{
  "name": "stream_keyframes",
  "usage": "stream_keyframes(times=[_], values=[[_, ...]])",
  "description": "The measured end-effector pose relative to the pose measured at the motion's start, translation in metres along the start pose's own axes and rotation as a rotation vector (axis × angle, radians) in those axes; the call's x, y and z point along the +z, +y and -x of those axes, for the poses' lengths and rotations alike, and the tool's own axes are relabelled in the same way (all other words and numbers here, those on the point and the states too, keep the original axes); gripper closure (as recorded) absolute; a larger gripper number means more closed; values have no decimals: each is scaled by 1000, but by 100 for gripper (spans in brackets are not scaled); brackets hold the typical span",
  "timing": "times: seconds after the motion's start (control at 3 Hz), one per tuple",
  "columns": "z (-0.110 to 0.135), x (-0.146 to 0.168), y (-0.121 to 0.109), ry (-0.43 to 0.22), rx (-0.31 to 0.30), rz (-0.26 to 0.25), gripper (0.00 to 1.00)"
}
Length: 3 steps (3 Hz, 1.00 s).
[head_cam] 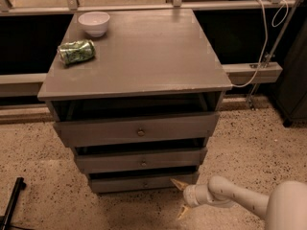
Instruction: Open bottom drawer
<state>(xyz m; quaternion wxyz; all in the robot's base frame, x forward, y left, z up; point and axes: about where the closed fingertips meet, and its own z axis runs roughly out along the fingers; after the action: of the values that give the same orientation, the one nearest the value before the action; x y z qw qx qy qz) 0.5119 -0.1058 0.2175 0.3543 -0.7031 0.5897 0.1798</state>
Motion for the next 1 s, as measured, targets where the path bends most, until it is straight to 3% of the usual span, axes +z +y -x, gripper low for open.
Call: stream_keyframes(times=[0.33,1.0], values=[[-5,9,-16,42,-52,-24,0],[-22,31,-56,105,-85,-62,0]])
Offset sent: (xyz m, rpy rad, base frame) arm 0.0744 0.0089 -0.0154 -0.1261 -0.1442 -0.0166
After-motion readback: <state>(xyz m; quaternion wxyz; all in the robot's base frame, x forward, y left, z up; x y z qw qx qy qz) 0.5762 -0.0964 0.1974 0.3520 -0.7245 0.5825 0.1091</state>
